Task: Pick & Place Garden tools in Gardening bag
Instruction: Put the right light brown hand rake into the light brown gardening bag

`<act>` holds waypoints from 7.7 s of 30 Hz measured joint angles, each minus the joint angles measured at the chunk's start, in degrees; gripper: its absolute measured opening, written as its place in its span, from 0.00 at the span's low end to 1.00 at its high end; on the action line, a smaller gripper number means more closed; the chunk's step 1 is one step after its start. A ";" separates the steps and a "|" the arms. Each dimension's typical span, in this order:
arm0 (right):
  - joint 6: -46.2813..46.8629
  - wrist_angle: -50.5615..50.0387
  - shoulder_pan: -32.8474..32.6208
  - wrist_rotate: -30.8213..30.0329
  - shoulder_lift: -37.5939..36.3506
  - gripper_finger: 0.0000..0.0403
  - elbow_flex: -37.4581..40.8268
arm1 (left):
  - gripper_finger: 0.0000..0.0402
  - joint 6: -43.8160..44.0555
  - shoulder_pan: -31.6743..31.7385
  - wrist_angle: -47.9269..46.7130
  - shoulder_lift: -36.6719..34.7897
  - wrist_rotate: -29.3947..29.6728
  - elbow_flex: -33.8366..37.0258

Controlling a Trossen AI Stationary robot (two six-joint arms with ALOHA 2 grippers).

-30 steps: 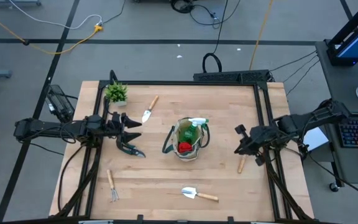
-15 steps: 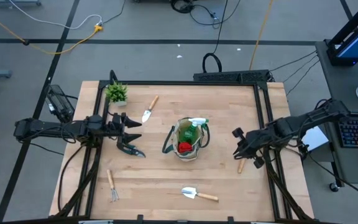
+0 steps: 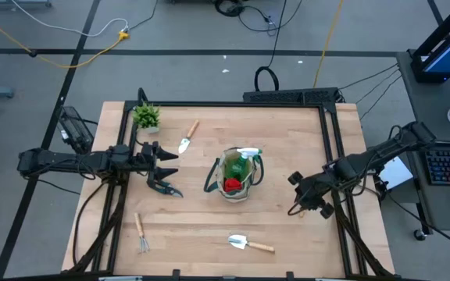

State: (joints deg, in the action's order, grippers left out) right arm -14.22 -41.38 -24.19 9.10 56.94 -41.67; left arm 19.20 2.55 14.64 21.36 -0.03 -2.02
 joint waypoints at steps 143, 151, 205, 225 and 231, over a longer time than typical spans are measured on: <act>21.50 30.13 6.00 7.69 13.03 0.15 -11.21 | 0.77 1.97 0.00 -0.27 0.01 -0.13 0.00; 28.76 49.43 8.51 7.60 12.83 0.15 -11.21 | 0.77 2.03 0.00 -0.26 0.01 -0.02 0.00; 20.83 66.56 26.85 -9.22 29.61 0.15 -11.21 | 0.77 1.95 0.00 0.63 0.01 0.09 0.00; 21.75 66.88 26.74 -9.31 30.95 0.15 -11.21 | 0.77 -6.95 0.00 0.59 -0.01 0.07 0.00; 24.00 69.03 26.74 -10.61 31.86 0.15 -11.23 | 0.77 -7.08 0.00 0.59 0.01 0.07 0.00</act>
State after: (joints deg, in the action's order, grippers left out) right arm 9.78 27.65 2.55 -1.50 88.80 -52.90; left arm 12.12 2.55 15.22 21.37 0.03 -2.02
